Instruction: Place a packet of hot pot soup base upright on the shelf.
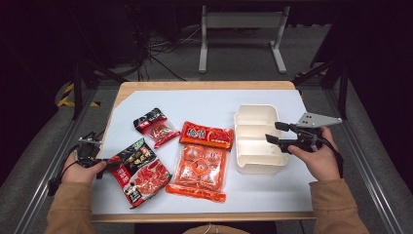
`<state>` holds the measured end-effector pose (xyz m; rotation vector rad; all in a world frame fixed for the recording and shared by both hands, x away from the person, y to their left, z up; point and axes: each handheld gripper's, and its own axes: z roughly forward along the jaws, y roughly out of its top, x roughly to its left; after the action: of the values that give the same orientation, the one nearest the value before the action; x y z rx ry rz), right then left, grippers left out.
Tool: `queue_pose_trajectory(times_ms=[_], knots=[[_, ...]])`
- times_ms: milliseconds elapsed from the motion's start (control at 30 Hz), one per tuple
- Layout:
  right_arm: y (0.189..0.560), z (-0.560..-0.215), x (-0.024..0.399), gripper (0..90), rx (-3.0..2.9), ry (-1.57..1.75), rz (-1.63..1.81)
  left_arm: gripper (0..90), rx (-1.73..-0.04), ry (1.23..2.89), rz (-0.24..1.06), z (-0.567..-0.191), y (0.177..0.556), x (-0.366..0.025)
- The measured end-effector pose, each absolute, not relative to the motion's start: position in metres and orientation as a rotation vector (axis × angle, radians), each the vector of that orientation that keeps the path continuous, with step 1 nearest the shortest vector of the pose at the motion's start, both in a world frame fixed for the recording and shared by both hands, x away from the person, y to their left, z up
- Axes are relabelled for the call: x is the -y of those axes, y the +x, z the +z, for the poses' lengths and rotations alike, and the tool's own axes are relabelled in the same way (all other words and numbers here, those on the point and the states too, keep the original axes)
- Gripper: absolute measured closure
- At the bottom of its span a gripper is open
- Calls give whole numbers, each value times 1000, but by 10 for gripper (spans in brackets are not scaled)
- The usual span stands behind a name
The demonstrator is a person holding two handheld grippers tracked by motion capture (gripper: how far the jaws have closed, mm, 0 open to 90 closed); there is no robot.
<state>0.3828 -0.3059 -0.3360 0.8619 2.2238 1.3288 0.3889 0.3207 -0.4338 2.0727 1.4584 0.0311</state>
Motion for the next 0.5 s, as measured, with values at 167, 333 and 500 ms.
queue_pose_trajectory(times_ms=[167,333,500], knots=[[384,-337,304,401,-2233,856,1321,739,-1468,2040,34,-433,387,-324],[384,-337,303,403,-2235,856,1313,828,-1451,2024,45,-431,386,-324],[384,-336,304,405,-2230,854,1311,848,-1425,2014,86,-419,383,-322]])
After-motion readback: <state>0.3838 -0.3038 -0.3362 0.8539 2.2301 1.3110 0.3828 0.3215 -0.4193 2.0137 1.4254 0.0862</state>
